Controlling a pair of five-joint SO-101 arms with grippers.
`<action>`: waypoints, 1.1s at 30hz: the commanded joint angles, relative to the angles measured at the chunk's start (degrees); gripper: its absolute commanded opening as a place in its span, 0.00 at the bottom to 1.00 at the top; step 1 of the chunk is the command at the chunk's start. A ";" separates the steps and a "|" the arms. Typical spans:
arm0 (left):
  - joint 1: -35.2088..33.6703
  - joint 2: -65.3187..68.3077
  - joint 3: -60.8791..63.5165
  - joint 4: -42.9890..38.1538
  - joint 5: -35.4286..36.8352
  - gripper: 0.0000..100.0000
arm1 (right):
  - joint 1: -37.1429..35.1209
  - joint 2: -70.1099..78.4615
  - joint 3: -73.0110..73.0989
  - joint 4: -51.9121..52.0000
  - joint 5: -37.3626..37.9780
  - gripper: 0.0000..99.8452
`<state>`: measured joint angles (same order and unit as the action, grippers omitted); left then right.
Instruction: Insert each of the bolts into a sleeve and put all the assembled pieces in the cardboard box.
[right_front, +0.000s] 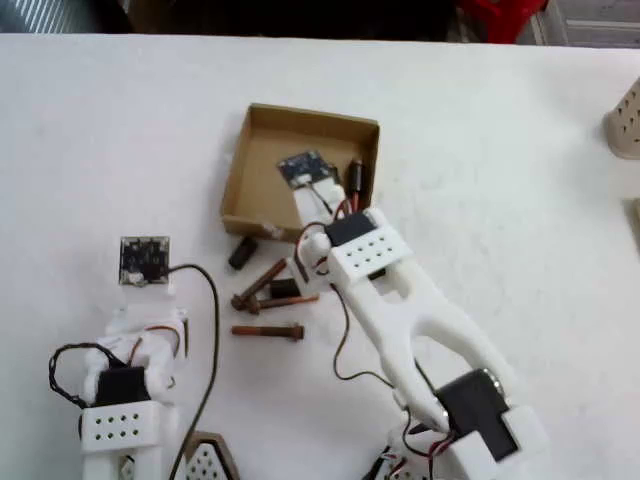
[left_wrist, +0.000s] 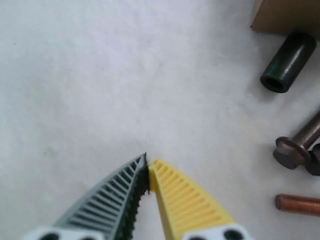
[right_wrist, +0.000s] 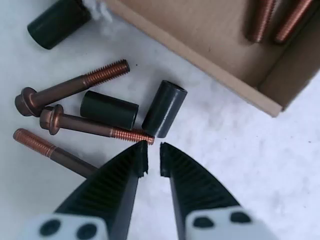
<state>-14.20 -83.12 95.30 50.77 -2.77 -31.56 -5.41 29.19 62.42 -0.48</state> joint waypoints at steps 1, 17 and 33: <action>0.66 -0.40 -0.26 -1.76 -0.35 0.02 | -0.31 1.63 -0.18 -3.47 -2.20 0.12; 0.75 -0.40 -0.26 -1.76 -0.35 0.02 | -0.48 11.65 -0.18 -12.79 -6.24 0.13; 0.57 -0.40 -0.53 -1.76 -0.35 0.02 | -0.48 11.12 0.26 -8.04 -5.89 0.02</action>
<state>-14.20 -83.12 95.30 50.77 -2.77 -31.30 6.37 29.63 51.34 -6.20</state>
